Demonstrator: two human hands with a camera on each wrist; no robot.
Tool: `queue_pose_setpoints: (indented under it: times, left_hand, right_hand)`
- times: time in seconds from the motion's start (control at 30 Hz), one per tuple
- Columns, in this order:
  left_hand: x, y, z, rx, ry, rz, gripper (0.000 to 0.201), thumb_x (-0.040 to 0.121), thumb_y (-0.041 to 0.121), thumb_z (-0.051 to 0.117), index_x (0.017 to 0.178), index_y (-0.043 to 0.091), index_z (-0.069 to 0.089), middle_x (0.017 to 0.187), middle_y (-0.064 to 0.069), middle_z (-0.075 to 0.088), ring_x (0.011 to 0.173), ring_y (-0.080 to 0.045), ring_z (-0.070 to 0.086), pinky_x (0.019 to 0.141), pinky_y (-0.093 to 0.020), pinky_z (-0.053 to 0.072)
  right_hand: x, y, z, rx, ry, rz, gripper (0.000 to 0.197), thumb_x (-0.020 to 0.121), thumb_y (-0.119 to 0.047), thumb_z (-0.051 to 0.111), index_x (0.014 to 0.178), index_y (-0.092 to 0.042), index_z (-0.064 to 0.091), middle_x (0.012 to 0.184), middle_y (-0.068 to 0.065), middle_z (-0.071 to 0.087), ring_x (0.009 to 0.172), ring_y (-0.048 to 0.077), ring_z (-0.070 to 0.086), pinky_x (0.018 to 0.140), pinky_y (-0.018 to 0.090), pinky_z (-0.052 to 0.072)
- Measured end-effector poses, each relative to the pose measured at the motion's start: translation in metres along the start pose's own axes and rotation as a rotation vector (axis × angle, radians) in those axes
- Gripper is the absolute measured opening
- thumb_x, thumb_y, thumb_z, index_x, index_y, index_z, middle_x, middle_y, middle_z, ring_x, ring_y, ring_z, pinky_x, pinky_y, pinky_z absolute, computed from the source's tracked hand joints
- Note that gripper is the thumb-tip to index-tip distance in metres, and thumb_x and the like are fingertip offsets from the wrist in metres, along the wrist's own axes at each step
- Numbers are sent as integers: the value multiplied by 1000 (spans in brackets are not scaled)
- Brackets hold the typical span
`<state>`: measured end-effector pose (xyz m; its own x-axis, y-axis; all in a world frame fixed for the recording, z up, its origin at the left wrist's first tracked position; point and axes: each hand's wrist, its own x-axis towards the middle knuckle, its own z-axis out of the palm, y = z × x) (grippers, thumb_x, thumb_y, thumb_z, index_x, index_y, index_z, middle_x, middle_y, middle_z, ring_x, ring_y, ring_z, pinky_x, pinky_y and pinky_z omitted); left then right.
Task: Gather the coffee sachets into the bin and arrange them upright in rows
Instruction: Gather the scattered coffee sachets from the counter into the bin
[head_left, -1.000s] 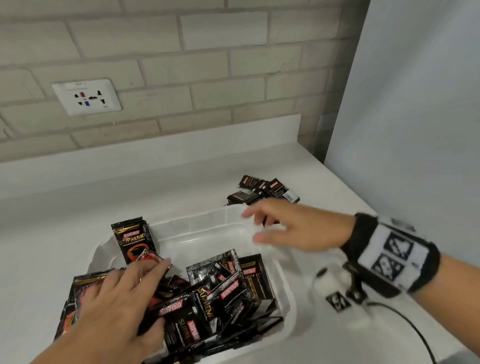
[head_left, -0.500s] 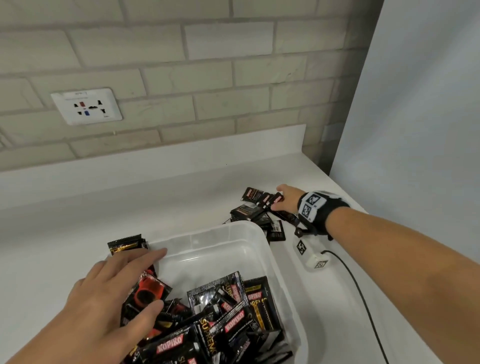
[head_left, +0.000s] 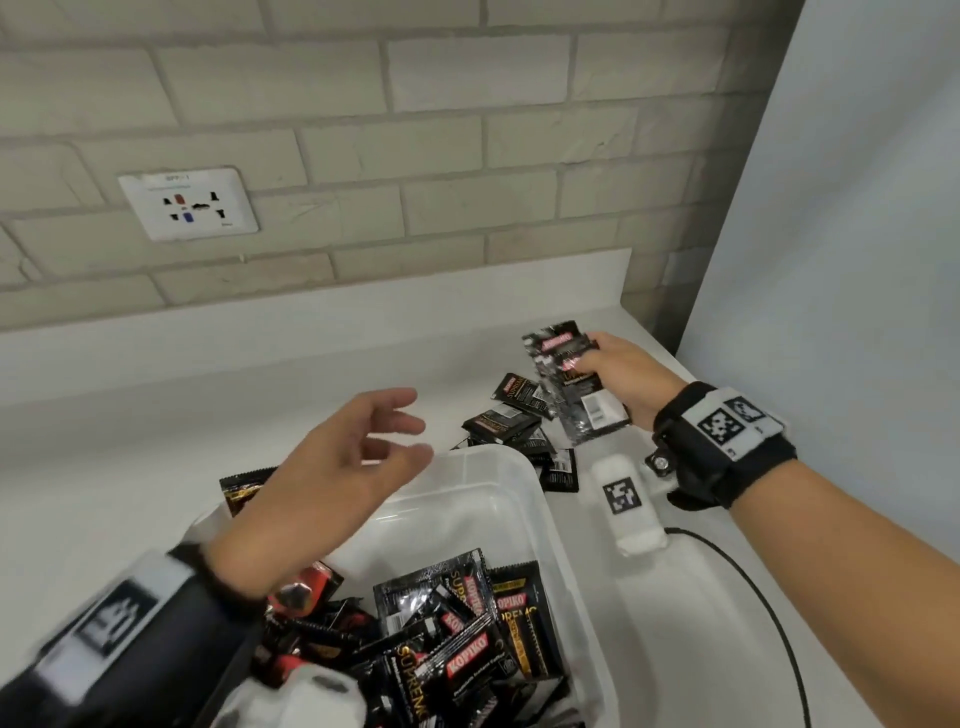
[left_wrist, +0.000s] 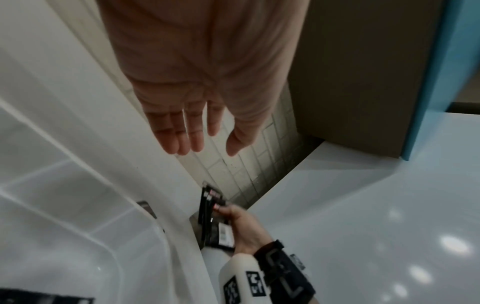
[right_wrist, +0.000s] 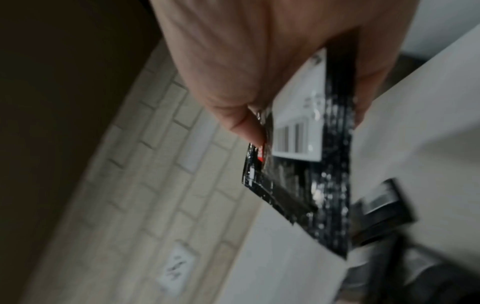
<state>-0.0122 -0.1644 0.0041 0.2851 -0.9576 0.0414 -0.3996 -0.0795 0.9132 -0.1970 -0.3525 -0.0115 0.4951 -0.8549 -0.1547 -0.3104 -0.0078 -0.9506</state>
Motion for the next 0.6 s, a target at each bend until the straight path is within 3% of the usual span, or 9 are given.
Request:
queue_pose_setpoints:
  times: [0.07, 0.13, 0.2, 0.27, 0.37, 0.47, 0.53, 0.6]
  left_hand:
    - [12, 8, 11, -106, -36, -50, 45, 79, 33, 70, 118, 32, 47, 111, 8, 61, 94, -12, 63, 92, -33, 49]
    - [20, 15, 20, -223, -80, -103, 62, 68, 39, 73, 121, 24, 46, 110, 1, 61, 93, -14, 64, 88, -33, 52]
    - [24, 20, 28, -321, -84, -103, 54, 68, 29, 66, 118, 13, 53, 105, -4, 66, 92, -17, 67, 79, -31, 56]
    - [26, 19, 28, -384, -37, -82, 32, 79, 12, 61, 111, 13, 59, 101, -7, 70, 88, -19, 69, 73, -32, 59]
    - [21, 8, 14, -388, -1, -77, 27, 83, 5, 57, 109, 12, 61, 101, -8, 71, 83, -17, 70, 67, -28, 59]
    - [11, -5, -10, -433, 39, -80, 32, 76, 10, 61, 109, 10, 62, 99, -8, 72, 80, -15, 71, 61, -23, 57]
    - [2, -15, -25, -420, 51, -68, 49, 62, 27, 77, 107, 12, 64, 101, -8, 72, 82, -17, 71, 61, -24, 57]
    - [-7, -26, -38, -388, 70, -77, 63, 49, 39, 85, 105, 15, 65, 100, -7, 73, 85, -21, 71, 63, -27, 59]
  right_hand:
    - [-15, -19, 14, 206, -87, -61, 21, 93, -3, 45, 112, -9, 51, 96, 11, 63, 83, 23, 61, 78, 36, 49]
    - [-29, -34, 33, 253, -181, -159, 31, 92, -2, 47, 122, -9, 45, 97, 7, 61, 84, 20, 60, 76, 31, 50]
    - [-40, -44, 52, 279, -281, -251, 29, 91, 0, 46, 119, -10, 45, 96, 5, 60, 83, 15, 59, 76, 26, 51]
    - [-41, -44, 63, 314, -340, -285, 27, 92, 1, 44, 117, -10, 44, 94, 3, 58, 81, 12, 58, 74, 22, 51]
    - [-27, -40, 53, 209, -254, -300, 24, 94, -9, 45, 117, -15, 47, 91, -2, 53, 80, 10, 54, 71, 23, 48]
    - [3, -23, 28, -355, -73, -362, 38, 91, -6, 52, 127, -16, 45, 98, -3, 48, 93, 10, 52, 80, 23, 41]
    - [21, -2, 18, -913, -221, -281, 60, 85, -5, 60, 138, -17, 36, 121, 5, 45, 116, 19, 44, 93, 24, 35]
    - [31, 19, 18, -1254, -448, -182, 86, 75, -8, 71, 145, -21, 23, 140, 9, 32, 129, 26, 30, 106, 34, 29]
